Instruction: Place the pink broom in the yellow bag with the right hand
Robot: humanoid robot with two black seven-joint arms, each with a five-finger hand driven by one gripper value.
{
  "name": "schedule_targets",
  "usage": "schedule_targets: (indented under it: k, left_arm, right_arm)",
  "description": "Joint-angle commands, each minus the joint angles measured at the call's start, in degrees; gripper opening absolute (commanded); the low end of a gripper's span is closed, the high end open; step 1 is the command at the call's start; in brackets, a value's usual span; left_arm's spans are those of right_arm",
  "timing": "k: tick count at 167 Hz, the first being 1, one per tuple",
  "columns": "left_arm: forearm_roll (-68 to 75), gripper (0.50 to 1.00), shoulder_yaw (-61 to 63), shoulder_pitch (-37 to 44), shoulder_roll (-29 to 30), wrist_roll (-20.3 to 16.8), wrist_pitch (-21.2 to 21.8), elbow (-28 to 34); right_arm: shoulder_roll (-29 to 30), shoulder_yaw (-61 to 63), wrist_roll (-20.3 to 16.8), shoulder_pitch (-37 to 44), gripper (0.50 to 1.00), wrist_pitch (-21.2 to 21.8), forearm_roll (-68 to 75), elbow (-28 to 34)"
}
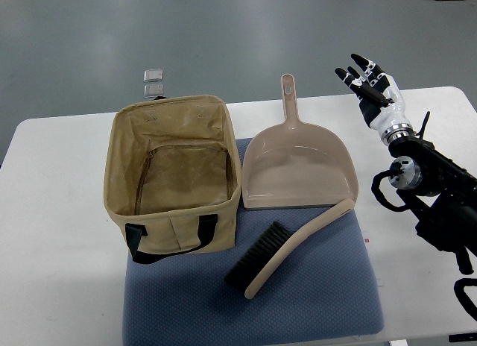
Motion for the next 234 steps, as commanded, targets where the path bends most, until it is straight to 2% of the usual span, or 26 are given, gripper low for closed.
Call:
schedule_targets:
  k: [1, 234]
  left_arm:
    - [0.08, 1.0, 0.0, 0.0, 0.0, 0.0, 0.0, -0.06]
    - [-0.1, 1.0, -0.09, 0.62, 0.0, 0.0, 0.0, 0.2]
  right_arm:
    - [-0.01, 0.03, 0.02, 0.01, 0.93, 0.0, 0.0, 0.0]
    - [-1.95, -1.03, -0.15, 2.39, 0.93, -0.61, -0.26, -1.49]
